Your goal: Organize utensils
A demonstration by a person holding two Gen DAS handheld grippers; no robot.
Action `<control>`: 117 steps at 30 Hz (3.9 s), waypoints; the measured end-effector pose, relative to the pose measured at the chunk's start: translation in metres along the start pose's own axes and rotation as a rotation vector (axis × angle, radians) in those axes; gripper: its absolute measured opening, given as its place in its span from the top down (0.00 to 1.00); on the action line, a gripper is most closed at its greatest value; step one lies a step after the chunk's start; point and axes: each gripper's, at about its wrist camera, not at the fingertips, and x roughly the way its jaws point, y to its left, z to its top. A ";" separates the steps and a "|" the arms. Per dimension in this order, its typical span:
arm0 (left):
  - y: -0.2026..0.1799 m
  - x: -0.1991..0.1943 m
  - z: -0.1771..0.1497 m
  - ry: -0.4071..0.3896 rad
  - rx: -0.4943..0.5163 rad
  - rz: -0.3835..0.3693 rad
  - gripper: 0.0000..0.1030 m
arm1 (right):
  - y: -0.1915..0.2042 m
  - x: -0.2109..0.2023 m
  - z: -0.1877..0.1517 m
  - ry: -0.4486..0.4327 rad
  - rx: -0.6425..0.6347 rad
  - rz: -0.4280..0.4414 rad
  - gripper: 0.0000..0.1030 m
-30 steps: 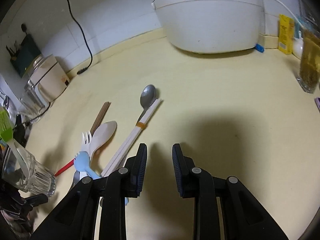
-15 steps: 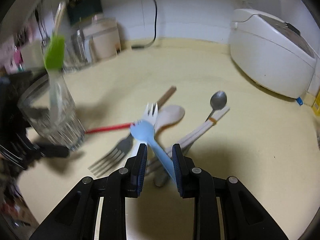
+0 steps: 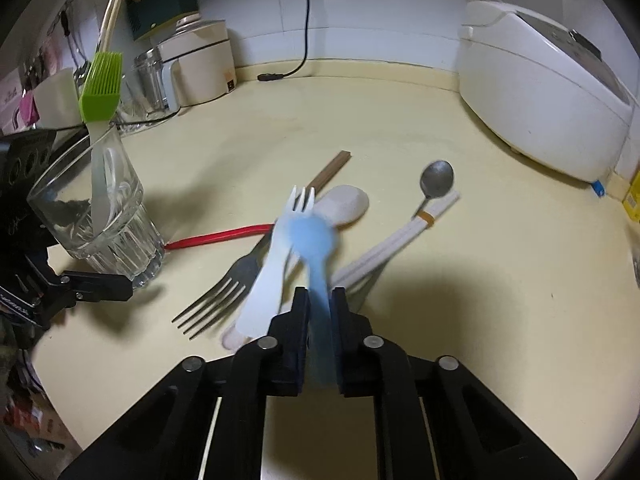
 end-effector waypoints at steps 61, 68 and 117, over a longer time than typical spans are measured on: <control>-0.001 0.001 0.000 0.001 0.000 -0.004 0.20 | -0.046 0.003 0.002 0.001 0.078 -0.093 0.73; 0.002 0.001 0.000 0.000 -0.004 -0.010 0.20 | -0.054 -0.020 -0.002 -0.071 0.172 -0.016 0.73; -0.002 0.001 0.000 0.002 0.000 -0.003 0.20 | -0.041 -0.057 0.006 -0.150 0.178 0.071 0.79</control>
